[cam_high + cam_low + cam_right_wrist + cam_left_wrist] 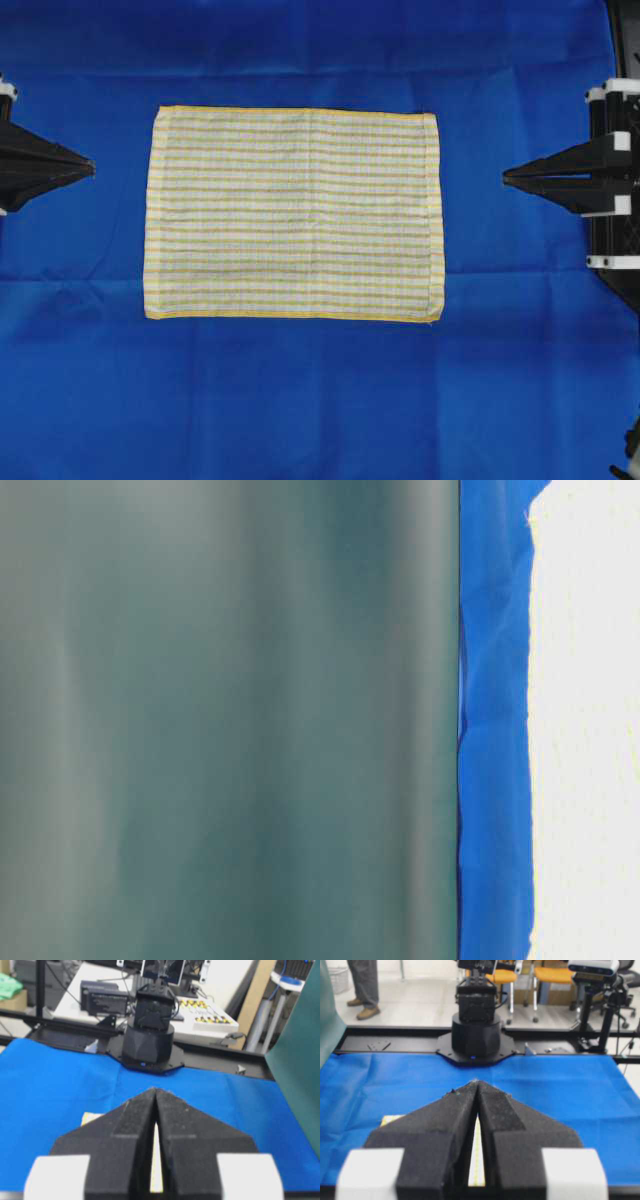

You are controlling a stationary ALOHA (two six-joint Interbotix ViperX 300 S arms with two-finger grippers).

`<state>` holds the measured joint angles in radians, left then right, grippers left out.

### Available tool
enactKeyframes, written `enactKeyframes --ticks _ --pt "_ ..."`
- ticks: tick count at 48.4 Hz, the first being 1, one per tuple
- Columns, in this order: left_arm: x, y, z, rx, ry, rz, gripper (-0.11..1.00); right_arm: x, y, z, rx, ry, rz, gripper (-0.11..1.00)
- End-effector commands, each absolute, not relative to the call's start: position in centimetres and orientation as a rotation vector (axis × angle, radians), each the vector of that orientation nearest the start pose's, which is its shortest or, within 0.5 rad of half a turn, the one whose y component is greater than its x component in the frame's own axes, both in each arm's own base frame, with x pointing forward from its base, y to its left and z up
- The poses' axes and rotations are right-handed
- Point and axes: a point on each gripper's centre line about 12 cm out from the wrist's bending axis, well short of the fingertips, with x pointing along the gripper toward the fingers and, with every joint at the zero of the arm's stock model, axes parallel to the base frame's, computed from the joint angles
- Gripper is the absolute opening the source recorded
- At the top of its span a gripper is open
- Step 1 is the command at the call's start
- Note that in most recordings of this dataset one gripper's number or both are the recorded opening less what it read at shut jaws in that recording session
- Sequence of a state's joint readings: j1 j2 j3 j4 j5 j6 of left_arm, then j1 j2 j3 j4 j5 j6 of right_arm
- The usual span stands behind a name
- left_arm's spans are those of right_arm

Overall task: Fold the yellow towel.
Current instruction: 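Move both grippers to the far corners of the yellow checked towel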

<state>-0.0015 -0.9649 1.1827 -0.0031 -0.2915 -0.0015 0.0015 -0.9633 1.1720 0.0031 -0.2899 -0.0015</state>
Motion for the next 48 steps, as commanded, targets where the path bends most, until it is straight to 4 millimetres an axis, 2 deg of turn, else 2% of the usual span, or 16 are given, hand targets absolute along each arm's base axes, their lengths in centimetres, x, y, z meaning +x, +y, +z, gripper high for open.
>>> enactKeyframes --ticks 1,13,30,32,35,39,45,46,48 --pt "20.0 0.3 29.2 -0.009 -0.063 0.019 0.0 20.2 -0.6 30.4 0.006 -0.098 -0.032 0.0" --pt "20.5 1.2 27.9 0.001 0.016 0.065 0.0 21.7 -3.2 28.6 0.073 0.106 -0.151 0.0" --pt "22.7 5.9 22.9 -0.033 0.246 0.257 0.01 23.7 -8.9 23.0 0.168 0.358 -0.379 0.0" --pt "22.8 6.4 22.3 -0.038 0.275 0.276 0.03 24.0 -9.5 22.4 0.177 0.386 -0.395 0.0" --pt "23.1 7.1 21.2 -0.051 0.32 0.302 0.15 24.3 -10.3 21.5 0.188 0.42 -0.42 0.02" --pt "23.4 8.2 19.7 -0.066 0.375 0.338 0.38 24.8 -11.3 19.9 0.205 0.482 -0.446 0.19" --pt "23.9 9.3 17.7 -0.083 0.44 0.371 0.74 25.3 -12.4 17.7 0.222 0.556 -0.475 0.58" --pt "23.9 9.4 17.3 -0.085 0.452 0.376 0.78 25.4 -12.6 17.3 0.222 0.566 -0.479 0.64" --pt "24.0 9.8 16.6 -0.092 0.472 0.388 0.78 25.4 -13.0 16.7 0.227 0.584 -0.488 0.75"
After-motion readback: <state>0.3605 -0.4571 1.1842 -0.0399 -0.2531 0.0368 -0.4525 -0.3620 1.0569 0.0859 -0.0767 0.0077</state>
